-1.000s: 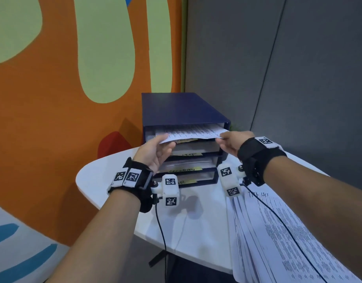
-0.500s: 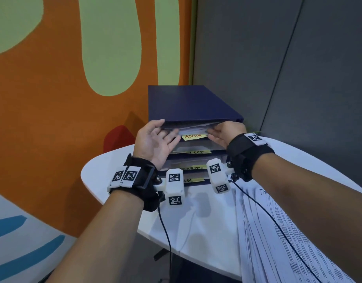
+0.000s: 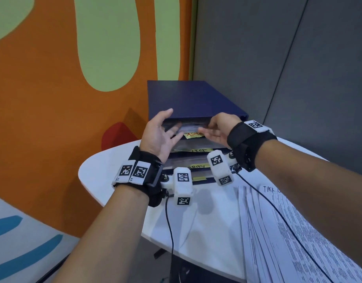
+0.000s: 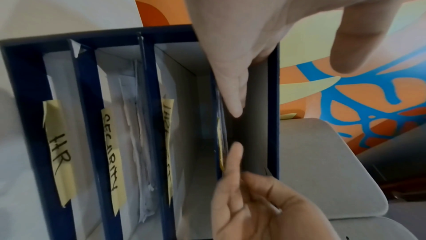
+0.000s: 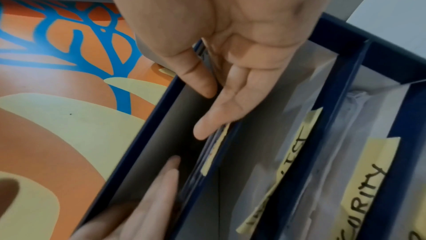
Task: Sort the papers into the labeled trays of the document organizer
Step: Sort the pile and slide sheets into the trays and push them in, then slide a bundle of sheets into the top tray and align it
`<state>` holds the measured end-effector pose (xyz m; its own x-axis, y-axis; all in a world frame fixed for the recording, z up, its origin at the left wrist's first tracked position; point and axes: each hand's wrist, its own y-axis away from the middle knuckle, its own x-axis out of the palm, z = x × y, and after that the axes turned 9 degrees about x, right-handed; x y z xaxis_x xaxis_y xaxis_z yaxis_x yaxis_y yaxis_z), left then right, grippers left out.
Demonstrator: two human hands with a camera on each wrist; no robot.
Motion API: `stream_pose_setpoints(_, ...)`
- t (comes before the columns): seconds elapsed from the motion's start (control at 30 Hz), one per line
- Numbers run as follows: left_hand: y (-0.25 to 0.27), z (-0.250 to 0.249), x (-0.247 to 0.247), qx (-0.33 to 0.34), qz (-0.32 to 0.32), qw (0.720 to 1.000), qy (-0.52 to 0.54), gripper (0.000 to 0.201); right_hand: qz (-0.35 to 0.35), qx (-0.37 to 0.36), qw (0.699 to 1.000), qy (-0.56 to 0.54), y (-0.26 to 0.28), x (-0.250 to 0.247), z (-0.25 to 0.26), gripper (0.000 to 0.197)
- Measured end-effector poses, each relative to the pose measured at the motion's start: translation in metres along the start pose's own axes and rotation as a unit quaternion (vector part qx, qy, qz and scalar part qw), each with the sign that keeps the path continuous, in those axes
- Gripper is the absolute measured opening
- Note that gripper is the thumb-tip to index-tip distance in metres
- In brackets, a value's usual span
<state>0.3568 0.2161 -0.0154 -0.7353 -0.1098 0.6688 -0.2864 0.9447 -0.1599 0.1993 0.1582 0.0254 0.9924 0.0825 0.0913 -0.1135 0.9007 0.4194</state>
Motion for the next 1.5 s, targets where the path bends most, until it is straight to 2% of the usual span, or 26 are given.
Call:
stream_pose_setpoints(0.07, -0.002, 0.001, 0.0, 0.006, -0.004, 1.0, -0.001, 0.042, 0.016, -0.002, 1.0, -0.011, -0.003, 0.006, -0.005, 0.019)
stream_pose_setpoints(0.2, -0.002, 0.004, -0.001, 0.004, -0.005, 1.0, -0.006, 0.038, 0.054, -0.007, 0.999, 0.003, -0.007, 0.014, -0.012, 0.024)
stream_pose_setpoints(0.43, 0.003, 0.009, 0.006, -0.001, -0.028, 0.999, -0.023, 0.017, 0.05, 0.005, 0.999, 0.021, 0.007, 0.0, -0.009, 0.018)
stream_pose_setpoints(0.5, 0.007, 0.013, 0.013, 0.001, -0.019, 0.999, -0.041, 0.02, 0.031, 0.005, 0.999, 0.026, 0.013, -0.012, -0.007, 0.012)
stream_pose_setpoints(0.57, 0.012, 0.021, 0.022, -0.008, -0.006, 0.998, -0.066, 0.031, 0.016, -0.001, 0.999, 0.033, 0.02, -0.03, -0.006, 0.011)
stream_pose_setpoints(0.67, 0.022, 0.035, 0.039, -0.019, 0.026, 0.992, -0.12, 0.04, 0.04, -0.006, 0.997, 0.067, 0.029, -0.055, -0.007, 0.027)
stream_pose_setpoints(0.7, 0.028, 0.044, 0.049, -0.028, 0.037, 0.989, -0.138, 0.05, 0.03, -0.018, 0.996, 0.082, 0.035, -0.069, -0.01, 0.03)
stream_pose_setpoints(0.77, 0.038, 0.055, 0.06, -0.029, 0.063, 0.98, -0.185, 0.049, 0.002, -0.04, 0.991, 0.125, 0.041, -0.082, -0.015, 0.029)
stream_pose_setpoints(0.9, 0.064, 0.093, 0.085, -0.065, 0.163, 0.93, -0.323, 0.026, -0.041, -0.07, 0.966, 0.244, 0.058, -0.139, -0.037, 0.018)
stream_pose_setpoints(0.97, 0.073, 0.116, 0.09, -0.097, 0.212, 0.893, -0.385, 0.02, -0.094, -0.082, 0.934, 0.334, 0.063, -0.174, -0.057, 0.015)
stream_pose_setpoints(1.03, 0.08, 0.136, 0.092, -0.132, 0.258, 0.855, -0.43, 0.017, -0.149, -0.074, 0.871, 0.462, 0.065, -0.208, -0.081, 0.014)
stream_pose_setpoints(1.13, 0.086, 0.159, 0.093, -0.166, 0.298, 0.8, -0.493, 0.019, -0.179, -0.017, 0.769, 0.614, 0.068, -0.253, -0.115, 0.025)
stream_pose_setpoints(1.23, 0.092, 0.179, 0.092, -0.191, 0.301, 0.756, -0.549, 0.02, -0.177, 0.032, 0.714, 0.677, 0.073, -0.284, -0.142, 0.033)
stream_pose_setpoints(1.27, 0.094, 0.185, 0.091, -0.204, 0.299, 0.741, -0.566, 0.02, -0.176, 0.043, 0.704, 0.686, 0.073, -0.292, -0.149, 0.034)
stream_pose_setpoints(1.33, 0.098, 0.194, 0.089, -0.237, 0.29, 0.718, -0.587, 0.022, -0.176, 0.06, 0.705, 0.685, 0.075, -0.305, -0.164, 0.041)
stream_pose_setpoints(1.43, 0.103, 0.212, 0.081, -0.269, 0.278, 0.7, -0.6, 0.059, -0.19, 0.08, 0.723, 0.659, 0.076, -0.314, -0.185, 0.049)
stream_pose_setpoints(1.5, 0.108, 0.219, 0.077, -0.257, 0.291, 0.68, -0.622, 0.072, -0.196, 0.083, 0.74, 0.638, 0.075, -0.314, -0.197, 0.049)
